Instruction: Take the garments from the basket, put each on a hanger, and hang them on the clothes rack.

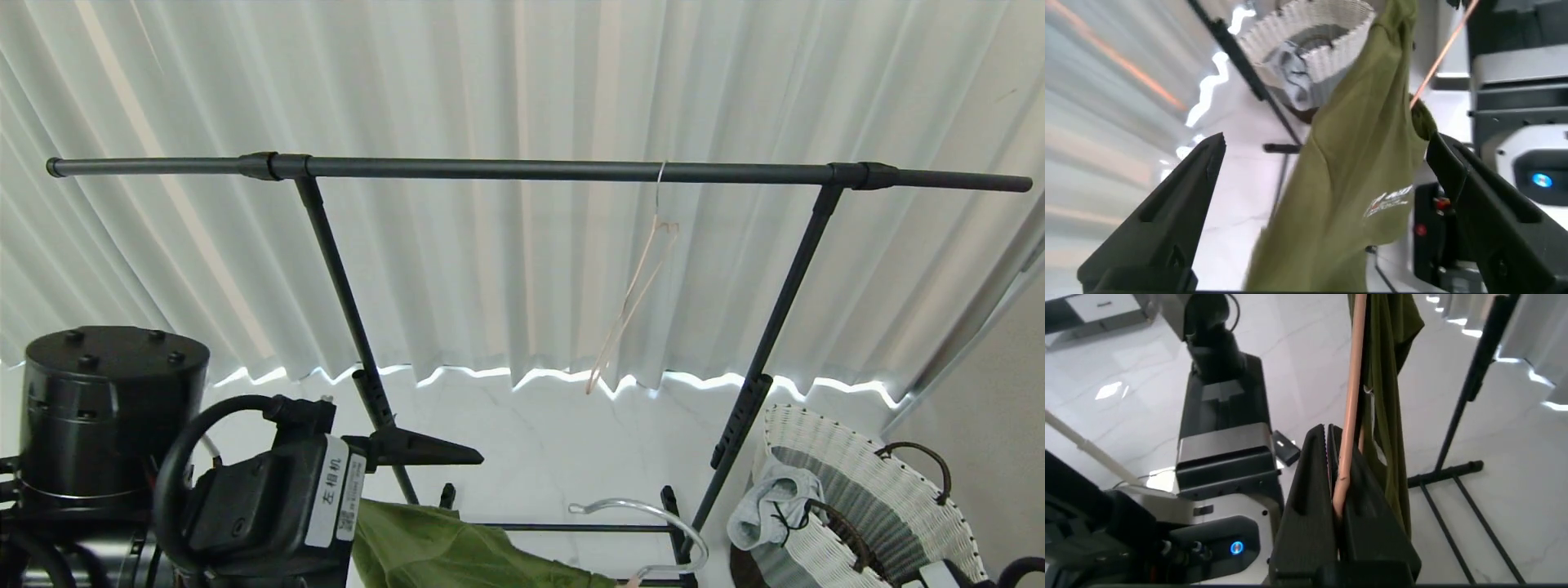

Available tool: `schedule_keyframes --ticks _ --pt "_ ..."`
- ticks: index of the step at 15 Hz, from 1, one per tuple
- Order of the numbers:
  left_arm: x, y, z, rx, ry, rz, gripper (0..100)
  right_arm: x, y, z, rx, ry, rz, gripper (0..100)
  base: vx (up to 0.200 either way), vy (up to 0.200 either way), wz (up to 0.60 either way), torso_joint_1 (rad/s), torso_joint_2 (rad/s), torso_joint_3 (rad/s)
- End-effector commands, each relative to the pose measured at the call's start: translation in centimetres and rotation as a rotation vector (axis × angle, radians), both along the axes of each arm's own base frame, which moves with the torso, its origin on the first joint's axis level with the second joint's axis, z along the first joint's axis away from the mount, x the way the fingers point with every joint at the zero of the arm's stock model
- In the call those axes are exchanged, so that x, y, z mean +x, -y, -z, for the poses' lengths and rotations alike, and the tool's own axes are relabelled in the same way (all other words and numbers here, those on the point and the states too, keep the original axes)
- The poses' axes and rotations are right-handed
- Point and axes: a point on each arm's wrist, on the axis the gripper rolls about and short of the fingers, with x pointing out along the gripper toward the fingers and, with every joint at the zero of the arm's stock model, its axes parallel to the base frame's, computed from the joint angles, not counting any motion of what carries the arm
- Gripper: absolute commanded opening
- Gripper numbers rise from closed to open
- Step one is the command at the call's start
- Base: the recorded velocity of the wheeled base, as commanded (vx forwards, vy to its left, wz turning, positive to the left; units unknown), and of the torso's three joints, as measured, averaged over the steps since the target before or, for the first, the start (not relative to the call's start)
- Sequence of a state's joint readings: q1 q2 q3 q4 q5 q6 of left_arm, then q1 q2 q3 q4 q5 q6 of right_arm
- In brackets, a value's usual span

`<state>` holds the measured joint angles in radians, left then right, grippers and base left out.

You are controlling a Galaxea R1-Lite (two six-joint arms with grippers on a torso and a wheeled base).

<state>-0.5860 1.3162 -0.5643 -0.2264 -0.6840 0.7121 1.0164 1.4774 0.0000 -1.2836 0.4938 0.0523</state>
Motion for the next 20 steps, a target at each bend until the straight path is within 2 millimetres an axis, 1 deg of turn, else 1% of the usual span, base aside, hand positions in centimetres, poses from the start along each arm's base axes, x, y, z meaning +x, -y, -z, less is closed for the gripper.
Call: schedule_keyframes --ticks 1,6,14,15,17,20 --pt "0.1 0.5 1.0 0.017 -0.043 0.033 100 -0.2 -0.4 0.3 -0.017 -0.01 -0.022 0 0.0 0.0 0.0 0.0 0.0 0.0" --pt "-0.3 0.5 1.7 0.033 -0.066 0.044 100 -0.9 -1.0 0.8 -0.044 -0.025 -0.076 0 0.0 0.0 0.0 0.0 0.0 0.0" --pt "-0.3 0.3 2.2 0.049 -0.078 0.04 100 -0.8 -1.0 0.8 -0.041 -0.025 -0.073 0 0.0 0.0 0.0 0.0 0.0 0.0" --pt "-0.2 0.2 2.1 0.045 -0.073 0.032 100 -0.6 -0.9 0.6 -0.033 -0.023 -0.06 0 0.0 0.0 0.0 0.0 0.0 0.0" --pt "0.4 -0.4 1.8 0.035 -0.062 -0.011 100 0.5 -0.7 0.0 -0.002 -0.01 0.001 0 0.0 0.0 0.0 0.0 0.0 0.0" --pt "1.2 -0.7 1.0 0.018 -0.038 -0.043 100 1.4 -0.9 -0.6 0.03 -0.002 -0.015 0 0.0 0.0 0.0 0.0 0.0 0.0"
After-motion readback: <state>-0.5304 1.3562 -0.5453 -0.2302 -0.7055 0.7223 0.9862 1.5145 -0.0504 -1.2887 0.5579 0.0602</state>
